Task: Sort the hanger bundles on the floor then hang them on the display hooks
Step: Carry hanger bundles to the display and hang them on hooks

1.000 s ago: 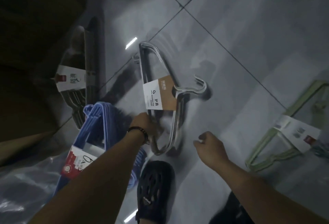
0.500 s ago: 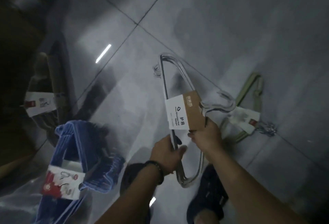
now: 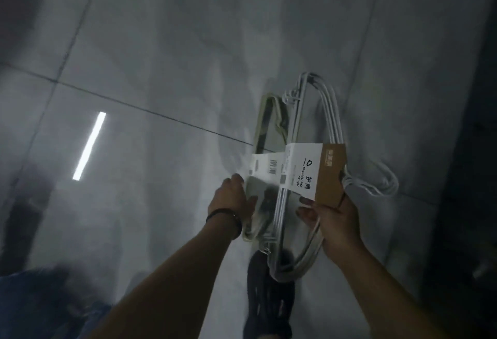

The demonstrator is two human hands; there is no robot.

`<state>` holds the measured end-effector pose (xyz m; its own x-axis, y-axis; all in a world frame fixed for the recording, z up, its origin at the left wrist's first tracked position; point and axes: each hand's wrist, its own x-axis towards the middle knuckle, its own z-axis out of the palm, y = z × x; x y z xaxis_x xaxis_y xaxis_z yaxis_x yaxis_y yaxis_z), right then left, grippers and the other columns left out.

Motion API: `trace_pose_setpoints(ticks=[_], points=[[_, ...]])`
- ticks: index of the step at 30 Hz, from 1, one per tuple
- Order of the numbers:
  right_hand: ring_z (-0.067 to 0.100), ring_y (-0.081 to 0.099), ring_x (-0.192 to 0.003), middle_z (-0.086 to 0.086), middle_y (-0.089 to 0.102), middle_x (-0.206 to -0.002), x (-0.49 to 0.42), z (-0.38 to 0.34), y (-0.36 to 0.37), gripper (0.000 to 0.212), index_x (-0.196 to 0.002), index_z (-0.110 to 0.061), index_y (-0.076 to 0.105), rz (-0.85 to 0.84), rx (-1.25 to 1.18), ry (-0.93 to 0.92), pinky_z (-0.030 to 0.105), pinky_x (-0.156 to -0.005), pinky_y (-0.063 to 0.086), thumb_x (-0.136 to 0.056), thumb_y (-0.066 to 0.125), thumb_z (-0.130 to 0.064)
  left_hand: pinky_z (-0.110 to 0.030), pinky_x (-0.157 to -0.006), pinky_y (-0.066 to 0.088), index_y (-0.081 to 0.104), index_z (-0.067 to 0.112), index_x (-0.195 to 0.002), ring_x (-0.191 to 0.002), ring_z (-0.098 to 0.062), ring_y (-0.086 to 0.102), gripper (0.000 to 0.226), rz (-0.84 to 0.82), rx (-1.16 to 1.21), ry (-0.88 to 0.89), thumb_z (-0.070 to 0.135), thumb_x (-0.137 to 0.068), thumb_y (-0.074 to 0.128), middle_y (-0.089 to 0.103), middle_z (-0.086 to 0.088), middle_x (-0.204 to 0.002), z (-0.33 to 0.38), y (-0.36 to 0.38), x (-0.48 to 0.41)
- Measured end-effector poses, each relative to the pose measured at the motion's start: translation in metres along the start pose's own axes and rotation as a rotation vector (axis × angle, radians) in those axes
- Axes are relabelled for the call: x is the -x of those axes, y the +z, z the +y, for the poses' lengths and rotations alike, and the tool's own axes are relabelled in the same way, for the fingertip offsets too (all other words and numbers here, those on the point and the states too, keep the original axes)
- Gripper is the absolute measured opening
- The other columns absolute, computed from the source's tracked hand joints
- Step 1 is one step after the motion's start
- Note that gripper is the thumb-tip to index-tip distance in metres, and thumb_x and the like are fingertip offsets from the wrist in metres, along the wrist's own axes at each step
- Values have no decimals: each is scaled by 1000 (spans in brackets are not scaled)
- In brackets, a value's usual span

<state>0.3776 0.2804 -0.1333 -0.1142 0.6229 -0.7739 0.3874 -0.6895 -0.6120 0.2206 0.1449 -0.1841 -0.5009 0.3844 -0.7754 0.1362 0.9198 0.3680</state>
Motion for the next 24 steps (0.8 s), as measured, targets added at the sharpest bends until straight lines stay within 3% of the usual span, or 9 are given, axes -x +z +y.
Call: trace_pose_setpoints(ticks=[4, 9, 12, 13, 15, 17, 18, 21, 24], points=[[23, 78, -84, 6, 79, -109, -15, 12, -41, 44, -131, -14, 67, 72, -88, 63, 41, -70, 65, -98, 57, 13, -45, -95, 52, 39, 14, -139, -117, -37, 62, 60, 5, -58, -49, 18, -90, 74, 59, -14, -129, 31, 27, -27], [26, 77, -77, 7, 79, -108, -15, 33, -76, 54, -138, -19, 60, 87, -105, 98, 43, -73, 64, -98, 53, 16, -43, -82, 54, 42, 13, -126, -104, -40, 66, 42, 89, -35, -140, 10, -93, 67, 63, -13, -109, 32, 40, -42], [28, 74, -70, 13, 78, -106, -8, 42, -83, 52, -136, -17, 60, 76, -119, 143, 45, -75, 64, -98, 50, 17, -41, -84, 59, 53, 19, -118, -99, -29, 67, 33, -72, -44, -160, 26, -92, 72, 66, -5, -106, 37, 36, -42], [29, 75, -70, 13, 78, -104, -3, 44, -85, 51, -134, -17, 61, 77, -128, 154, 46, -77, 64, -98, 51, 17, -39, -85, 59, 61, 20, -116, -98, -26, 67, 26, -121, 9, -160, 30, -93, 70, 68, -3, -106, 39, 34, -38], [30, 76, -75, 12, 78, -105, 13, 44, -86, 50, -131, -17, 63, 76, -148, 173, 48, -79, 64, -97, 52, 18, -38, -81, 60, 68, 15, -121, -95, -23, 67, 23, -150, 343, -231, 17, -100, 59, 70, -5, -107, 47, 28, -21], [33, 77, -86, 11, 78, -109, 32, 39, -89, 52, -130, -19, 63, 85, -178, 190, 48, -78, 64, -96, 54, 19, -32, -64, 58, 67, 9, -121, -81, -21, 68, 30, -164, 790, -308, -2, -102, 46, 70, -11, -106, 61, 13, 9], [36, 77, -92, 11, 78, -111, 42, 36, -91, 54, -131, -20, 63, 94, -193, 197, 48, -77, 64, -95, 56, 20, -28, -53, 53, 67, 8, -119, -70, -19, 65, 35, -162, 896, -306, -8, -100, 41, 72, -14, -106, 66, 5, 24], [43, 75, -97, 13, 77, -115, 73, 18, -92, 56, -132, -21, 63, 106, -225, 220, 54, -82, 63, -94, 57, 19, -22, -40, 31, 66, 14, -117, -49, -13, 49, 49, -125, 893, -247, -14, -91, 36, 76, -14, -102, 70, -19, 69], [42, 76, -90, 13, 78, -114, 108, -12, -95, 47, -130, -17, 64, 94, -231, 209, 57, -88, 60, -95, 61, 14, -22, -43, 32, 66, 20, -120, -47, -15, 44, 55, -86, 843, -154, -16, -89, 38, 67, -18, -97, 75, -55, 120]])
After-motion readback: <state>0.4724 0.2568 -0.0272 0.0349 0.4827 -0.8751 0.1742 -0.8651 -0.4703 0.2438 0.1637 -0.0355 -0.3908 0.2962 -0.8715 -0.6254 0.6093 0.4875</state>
